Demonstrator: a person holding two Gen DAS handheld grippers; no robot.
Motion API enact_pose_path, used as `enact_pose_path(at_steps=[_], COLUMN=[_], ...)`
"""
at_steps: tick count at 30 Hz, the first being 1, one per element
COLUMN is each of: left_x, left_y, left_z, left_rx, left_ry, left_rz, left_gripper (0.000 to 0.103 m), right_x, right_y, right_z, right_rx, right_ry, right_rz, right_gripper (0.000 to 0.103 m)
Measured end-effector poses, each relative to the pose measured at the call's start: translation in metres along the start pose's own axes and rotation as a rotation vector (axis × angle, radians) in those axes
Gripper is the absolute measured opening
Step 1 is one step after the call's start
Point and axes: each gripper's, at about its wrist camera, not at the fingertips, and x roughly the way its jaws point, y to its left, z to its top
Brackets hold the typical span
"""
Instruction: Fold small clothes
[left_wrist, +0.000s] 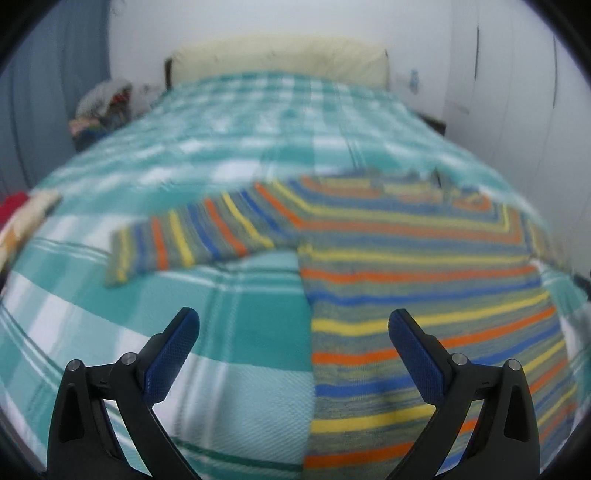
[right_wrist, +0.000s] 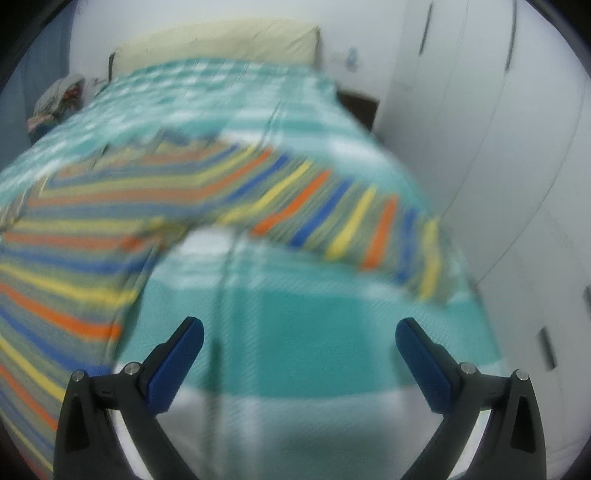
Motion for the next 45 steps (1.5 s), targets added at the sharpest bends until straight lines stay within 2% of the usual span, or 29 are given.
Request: enact_pose_path(at_steps=[1, 3, 5, 7, 9, 11, 13, 16, 17, 18, 19, 20, 22, 25, 28, 32, 35, 38, 40, 41, 42, 43, 45], left_x=[-0.005, -0.007, 0.002, 0.013, 0.019, 0.022, 0.023, 0.027, 0.029, 0.03, 0.032, 0.032, 0.031, 0.029, 0.028, 0.027, 0.025, 0.024, 0.025, 0.025, 0.025, 0.025, 0.025], left_y=[0.004, 0.011, 0.013, 0.011, 0.011, 0.01, 0.01, 0.01, 0.01, 0.009, 0.009, 0.008, 0.007, 0.006, 0.007, 0.011, 0.016, 0.021, 0.024, 0.025, 0.026, 0.028, 0.03], left_z=[0.0, -0.003, -0.005, -0.007, -0.01, -0.013, -0.016, -0.02, -0.02, -0.021, -0.021, -0.02, -0.019, -0.017, -0.013, -0.011, -0.012, -0.011, -0.01, -0.01, -0.009, -0.008, -0.007], left_rx=[-0.012, -0.037, -0.037, -0.021, -0.014, -0.011, -0.011, -0.006, -0.007, -0.008, -0.009, -0.009, -0.009, -0.009, -0.02, -0.04, -0.054, -0.063, -0.069, -0.074, -0.079, -0.085, -0.097], left_ry=[-0.02, -0.041, -0.021, 0.001, 0.011, 0.023, 0.028, 0.049, 0.055, 0.06, 0.064, 0.065, 0.06, 0.05, 0.043, 0.042, 0.042, 0.038, 0.04, 0.041, 0.042, 0.042, 0.039], left_rz=[0.002, 0.007, 0.012, 0.036, 0.057, 0.064, 0.07, 0.081, 0.081, 0.081, 0.08, 0.078, 0.074, 0.071, 0.067, 0.066, 0.068, 0.075, 0.08, 0.081, 0.08, 0.078, 0.069], left_gripper=[0.103, 0.103, 0.102, 0.102, 0.102, 0.102, 0.102, 0.102, 0.102, 0.102, 0.102, 0.102, 0.102, 0.102, 0.102, 0.102, 0.102, 0.102, 0.102, 0.102, 0.102, 0.102, 0.102], right_x=[-0.001, 0.004, 0.023, 0.045, 0.072, 0.089, 0.098, 0.115, 0.12, 0.12, 0.121, 0.118, 0.105, 0.067, 0.029, 0.009, 0.016, 0.033, 0.05, 0.057, 0.062, 0.061, 0.055], right_y=[-0.016, -0.061, -0.106, -0.129, -0.141, -0.146, -0.155, -0.161, -0.159, -0.158, -0.158, -0.159, -0.159, -0.14, -0.082, 0.018, 0.097, 0.161, 0.191, 0.2, 0.207, 0.211, 0.216], right_z=[0.008, 0.025, 0.031, 0.027, 0.02, 0.015, 0.01, 0.007, 0.007, 0.01, 0.012, 0.016, 0.029, 0.071, 0.129, 0.188, 0.209, 0.209, 0.2, 0.192, 0.184, 0.177, 0.164], right_rx=[0.032, 0.169, 0.346, 0.455, 0.536, 0.585, 0.666, 0.737, 0.733, 0.708, 0.698, 0.707, 0.691, 0.602, 0.441, 0.265, 0.174, 0.108, 0.11, 0.128, 0.156, 0.173, 0.145], right_ry=[-0.008, 0.002, 0.06, 0.127, 0.2, 0.236, 0.214, 0.239, 0.256, 0.261, 0.264, 0.263, 0.228, 0.135, 0.065, 0.052, 0.077, 0.111, 0.158, 0.19, 0.202, 0.192, 0.165], right_rz=[0.005, 0.07, 0.147, 0.21, 0.301, 0.298, 0.278, 0.328, 0.337, 0.331, 0.339, 0.355, 0.329, 0.327, 0.399, 0.542, 0.619, 0.663, 0.754, 0.8, 0.831, 0.837, 0.75], right_gripper=[0.102, 0.102, 0.102, 0.097, 0.077, 0.075, 0.075, 0.075, 0.062, 0.02, 0.003, 0.004, 0.004, 0.004, 0.004, 0.004, 0.004, 0.006, 0.021, 0.052, 0.071, 0.071, 0.071])
